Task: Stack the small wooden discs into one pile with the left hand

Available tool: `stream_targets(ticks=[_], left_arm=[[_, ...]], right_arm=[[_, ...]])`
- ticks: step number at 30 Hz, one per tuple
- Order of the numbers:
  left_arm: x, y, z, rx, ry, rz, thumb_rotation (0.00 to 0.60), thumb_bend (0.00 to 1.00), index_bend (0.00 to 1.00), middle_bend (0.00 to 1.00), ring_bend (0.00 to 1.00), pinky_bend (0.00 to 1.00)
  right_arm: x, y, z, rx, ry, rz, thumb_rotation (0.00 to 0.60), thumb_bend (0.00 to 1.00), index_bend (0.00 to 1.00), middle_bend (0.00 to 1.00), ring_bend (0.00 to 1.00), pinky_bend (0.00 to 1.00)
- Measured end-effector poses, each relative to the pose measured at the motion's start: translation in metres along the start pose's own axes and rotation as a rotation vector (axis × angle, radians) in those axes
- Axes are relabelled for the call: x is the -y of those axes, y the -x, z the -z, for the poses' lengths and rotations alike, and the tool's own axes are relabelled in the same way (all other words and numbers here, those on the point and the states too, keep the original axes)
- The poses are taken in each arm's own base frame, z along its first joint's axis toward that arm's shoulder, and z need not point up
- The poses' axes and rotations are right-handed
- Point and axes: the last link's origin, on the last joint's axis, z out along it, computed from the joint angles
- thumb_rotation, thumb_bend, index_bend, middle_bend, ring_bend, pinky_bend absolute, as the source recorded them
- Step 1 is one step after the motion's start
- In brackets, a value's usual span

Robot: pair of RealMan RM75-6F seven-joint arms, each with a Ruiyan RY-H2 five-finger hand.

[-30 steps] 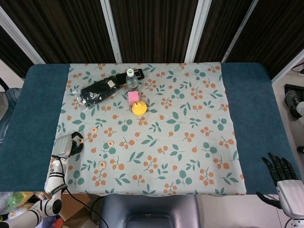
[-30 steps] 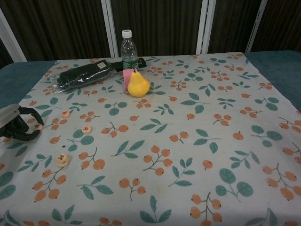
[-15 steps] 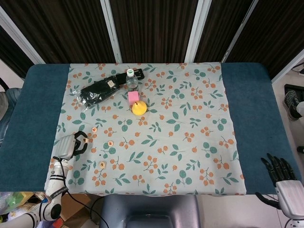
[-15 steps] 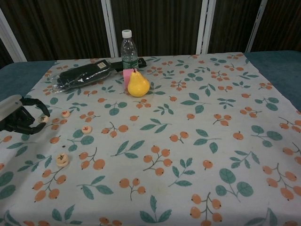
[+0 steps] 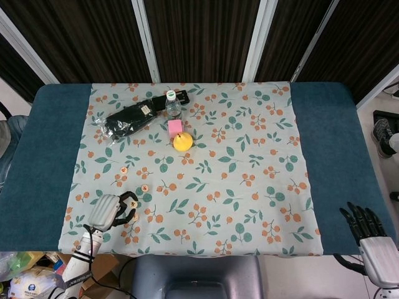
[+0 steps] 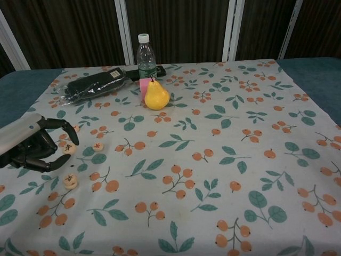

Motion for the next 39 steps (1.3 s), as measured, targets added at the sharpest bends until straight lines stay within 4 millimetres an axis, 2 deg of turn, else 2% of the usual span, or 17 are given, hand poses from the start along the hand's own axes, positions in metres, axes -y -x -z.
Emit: stream_targets(ticks=[13, 39], left_arm=[[0.007, 0.016, 0.009, 0.077, -0.012, -0.034, 0.6, 0.41, 0.49, 1.0, 1.0, 1.0], [0.019, 0.022, 0.013, 0.101, -0.039, -0.05, 0.6, 0.41, 0.46, 1.0, 1.0, 1.0]], right_arm=[[0.0, -0.001, 0.0, 0.0, -0.004, -0.002, 0.6, 0.1, 0.0, 0.0, 0.0, 0.0], [0.0, -0.001, 0.002, 0.004, -0.013, -0.01, 0.6, 0.1, 0.0, 0.0, 0.0, 0.0]])
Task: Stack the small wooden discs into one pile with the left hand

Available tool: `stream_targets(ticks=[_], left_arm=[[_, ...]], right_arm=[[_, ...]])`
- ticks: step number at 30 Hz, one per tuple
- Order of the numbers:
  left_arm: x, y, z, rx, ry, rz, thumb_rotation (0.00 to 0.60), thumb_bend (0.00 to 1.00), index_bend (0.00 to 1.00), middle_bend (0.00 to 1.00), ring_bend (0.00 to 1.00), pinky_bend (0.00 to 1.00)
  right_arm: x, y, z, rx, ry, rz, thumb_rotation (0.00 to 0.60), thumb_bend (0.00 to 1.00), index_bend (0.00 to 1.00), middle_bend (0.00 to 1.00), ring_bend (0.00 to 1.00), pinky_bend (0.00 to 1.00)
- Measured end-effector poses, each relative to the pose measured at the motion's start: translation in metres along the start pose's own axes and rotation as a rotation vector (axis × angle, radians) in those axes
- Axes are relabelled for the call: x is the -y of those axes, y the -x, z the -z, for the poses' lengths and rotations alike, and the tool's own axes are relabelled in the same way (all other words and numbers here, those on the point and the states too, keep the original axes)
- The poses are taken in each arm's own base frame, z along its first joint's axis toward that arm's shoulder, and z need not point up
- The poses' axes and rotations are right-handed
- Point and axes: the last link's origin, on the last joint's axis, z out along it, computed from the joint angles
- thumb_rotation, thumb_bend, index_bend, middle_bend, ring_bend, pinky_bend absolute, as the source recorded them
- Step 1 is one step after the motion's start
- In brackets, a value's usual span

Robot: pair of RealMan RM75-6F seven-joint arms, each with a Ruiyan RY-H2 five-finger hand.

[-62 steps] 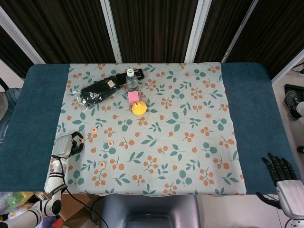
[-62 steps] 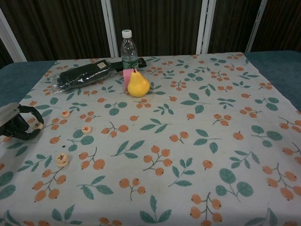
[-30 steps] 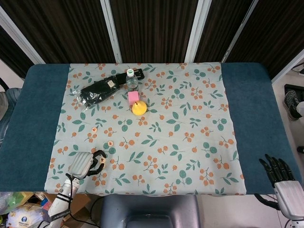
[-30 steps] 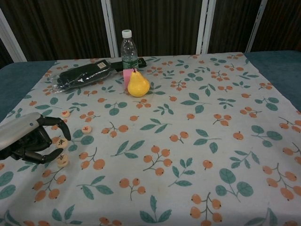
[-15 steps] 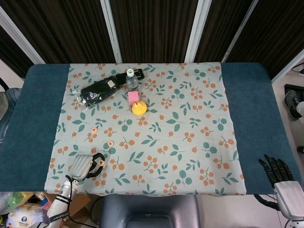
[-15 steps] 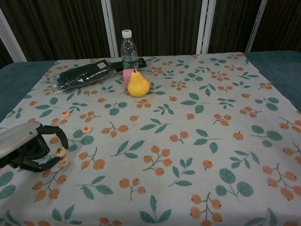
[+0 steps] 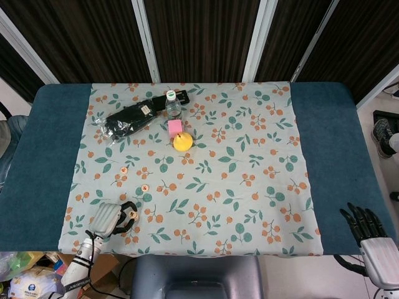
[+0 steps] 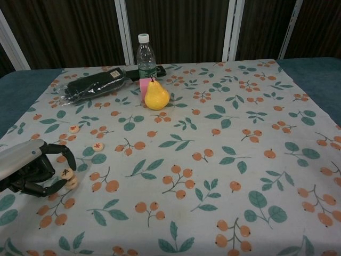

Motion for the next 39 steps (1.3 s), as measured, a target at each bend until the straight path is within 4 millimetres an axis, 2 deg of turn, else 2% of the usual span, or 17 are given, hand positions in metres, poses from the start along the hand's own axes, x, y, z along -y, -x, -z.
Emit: stream_targets(ticks=[21, 28, 34, 39], left_arm=[[0.002, -0.001, 0.002, 0.009, -0.001, -0.01, 0.6, 0.41, 0.41, 1.0, 1.0, 1.0], [-0.006, -0.014, 0.003, -0.036, 0.029, 0.036, 0.6, 0.41, 0.4, 1.0, 1.0, 1.0], [-0.015, -0.042, -0.017, -0.151, 0.037, 0.102, 0.6, 0.41, 0.38, 1.0, 1.0, 1.0], [-0.016, -0.05, -0.04, -0.162, -0.007, 0.111, 0.6, 0.4, 0.36, 1.0, 1.0, 1.0]], right_arm=[[0.0, 0.0, 0.0, -0.001, -0.001, -0.002, 0.6, 0.1, 0.0, 0.0, 0.0, 0.0], [0.0, -0.001, 0.0, -0.005, 0.003, -0.005, 0.6, 0.1, 0.0, 0.0, 0.0, 0.0], [0.0, 0.0, 0.0, 0.0, 0.0, -0.001, 0.6, 0.1, 0.0, 0.0, 0.0, 0.0], [0.001, 0.001, -0.001, 0.006, -0.002, 0.003, 0.6, 0.1, 0.0, 0.0, 0.0, 0.0]])
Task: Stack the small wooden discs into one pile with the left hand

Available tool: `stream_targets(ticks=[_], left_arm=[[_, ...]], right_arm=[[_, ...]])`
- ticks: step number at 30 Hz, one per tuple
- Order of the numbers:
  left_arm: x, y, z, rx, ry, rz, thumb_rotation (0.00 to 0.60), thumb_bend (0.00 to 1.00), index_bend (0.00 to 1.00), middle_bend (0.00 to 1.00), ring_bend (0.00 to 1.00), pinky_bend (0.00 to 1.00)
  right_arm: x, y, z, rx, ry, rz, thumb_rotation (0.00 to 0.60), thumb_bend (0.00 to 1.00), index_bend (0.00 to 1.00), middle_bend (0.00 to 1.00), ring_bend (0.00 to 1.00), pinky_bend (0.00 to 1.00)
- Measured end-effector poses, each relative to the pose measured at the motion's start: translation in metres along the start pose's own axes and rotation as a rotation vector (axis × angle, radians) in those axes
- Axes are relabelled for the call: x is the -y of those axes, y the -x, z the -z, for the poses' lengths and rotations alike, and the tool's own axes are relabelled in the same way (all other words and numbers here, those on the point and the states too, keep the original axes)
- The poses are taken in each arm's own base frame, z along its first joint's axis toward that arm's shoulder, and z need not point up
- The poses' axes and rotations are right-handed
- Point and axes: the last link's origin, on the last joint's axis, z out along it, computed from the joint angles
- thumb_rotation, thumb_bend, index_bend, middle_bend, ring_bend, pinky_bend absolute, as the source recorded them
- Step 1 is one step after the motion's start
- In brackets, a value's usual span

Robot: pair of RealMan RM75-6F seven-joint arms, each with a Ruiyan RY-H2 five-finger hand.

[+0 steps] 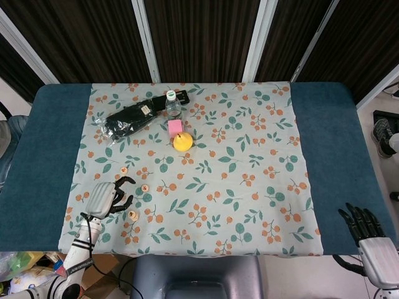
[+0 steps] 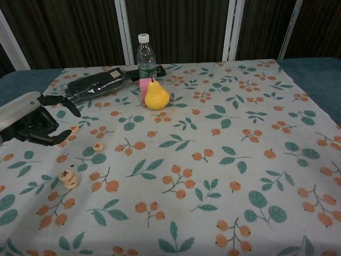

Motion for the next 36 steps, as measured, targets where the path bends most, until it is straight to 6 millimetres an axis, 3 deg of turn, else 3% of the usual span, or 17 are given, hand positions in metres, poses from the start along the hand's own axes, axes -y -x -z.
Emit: stream_targets(ticks=[4, 11, 19, 36], left_arm=[[0.003, 0.01, -0.024, 0.013, -0.057, -0.025, 0.6, 0.4, 0.36, 1.0, 1.0, 1.0], [-0.001, 0.037, -0.048, 0.053, -0.089, -0.058, 0.6, 0.41, 0.36, 1.0, 1.0, 1.0], [-0.008, 0.052, -0.047, 0.101, -0.074, -0.106, 0.6, 0.4, 0.36, 1.0, 1.0, 1.0], [0.008, 0.061, -0.049, 0.118, -0.134, -0.138, 0.6, 0.4, 0.38, 1.0, 1.0, 1.0]], right_arm=[[-0.001, 0.0, -0.001, -0.002, 0.006, -0.003, 0.6, 0.1, 0.0, 0.0, 0.0, 0.0], [-0.003, -0.002, -0.001, -0.007, 0.013, -0.011, 0.6, 0.1, 0.0, 0.0, 0.0, 0.0], [-0.004, -0.004, 0.0, -0.009, 0.011, -0.017, 0.6, 0.1, 0.0, 0.0, 0.0, 0.0], [-0.004, -0.004, 0.001, -0.011, 0.016, -0.019, 0.6, 0.1, 0.0, 0.0, 0.0, 0.0]])
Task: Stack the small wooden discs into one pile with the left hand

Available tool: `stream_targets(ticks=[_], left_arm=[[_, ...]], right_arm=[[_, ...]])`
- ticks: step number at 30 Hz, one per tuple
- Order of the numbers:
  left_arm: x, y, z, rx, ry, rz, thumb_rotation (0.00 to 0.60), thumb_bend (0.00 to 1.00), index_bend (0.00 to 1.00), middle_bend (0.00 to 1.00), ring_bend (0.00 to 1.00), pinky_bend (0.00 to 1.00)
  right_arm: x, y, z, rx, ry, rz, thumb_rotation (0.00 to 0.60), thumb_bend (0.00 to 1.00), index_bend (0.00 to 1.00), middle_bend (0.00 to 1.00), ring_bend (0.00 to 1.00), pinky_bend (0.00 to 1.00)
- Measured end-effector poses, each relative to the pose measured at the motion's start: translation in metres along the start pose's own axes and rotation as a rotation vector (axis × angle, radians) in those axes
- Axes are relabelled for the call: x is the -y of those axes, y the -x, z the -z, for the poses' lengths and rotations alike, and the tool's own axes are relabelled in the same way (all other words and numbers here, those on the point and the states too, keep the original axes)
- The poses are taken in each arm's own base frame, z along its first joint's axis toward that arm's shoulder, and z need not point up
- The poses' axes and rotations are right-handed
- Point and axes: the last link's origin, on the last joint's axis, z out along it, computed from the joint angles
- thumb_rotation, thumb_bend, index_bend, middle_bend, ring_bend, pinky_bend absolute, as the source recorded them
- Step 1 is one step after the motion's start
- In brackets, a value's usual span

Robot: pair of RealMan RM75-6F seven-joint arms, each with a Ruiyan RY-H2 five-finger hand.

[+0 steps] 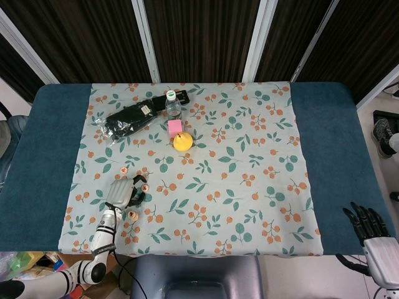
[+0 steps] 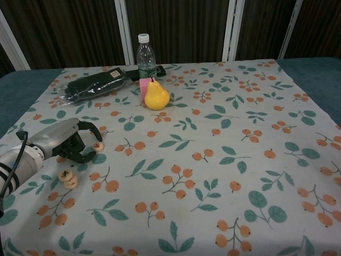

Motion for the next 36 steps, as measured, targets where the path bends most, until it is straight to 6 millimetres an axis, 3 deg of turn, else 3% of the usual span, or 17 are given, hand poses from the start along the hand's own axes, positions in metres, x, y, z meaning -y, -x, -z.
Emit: stream_targets(ticks=[24, 36], left_arm=[[0.0, 0.003, 0.0, -0.009, -0.002, 0.003, 0.6, 0.4, 0.51, 1.0, 1.0, 1.0], [-0.012, -0.019, 0.016, -0.056, 0.072, 0.064, 0.6, 0.39, 0.52, 1.0, 1.0, 1.0]], right_arm=[[0.0, 0.0, 0.0, -0.006, 0.0, 0.0, 0.6, 0.1, 0.0, 0.0, 0.0, 0.0], [0.001, 0.001, 0.0, 0.0, -0.002, 0.005, 0.6, 0.1, 0.0, 0.0, 0.0, 0.0]])
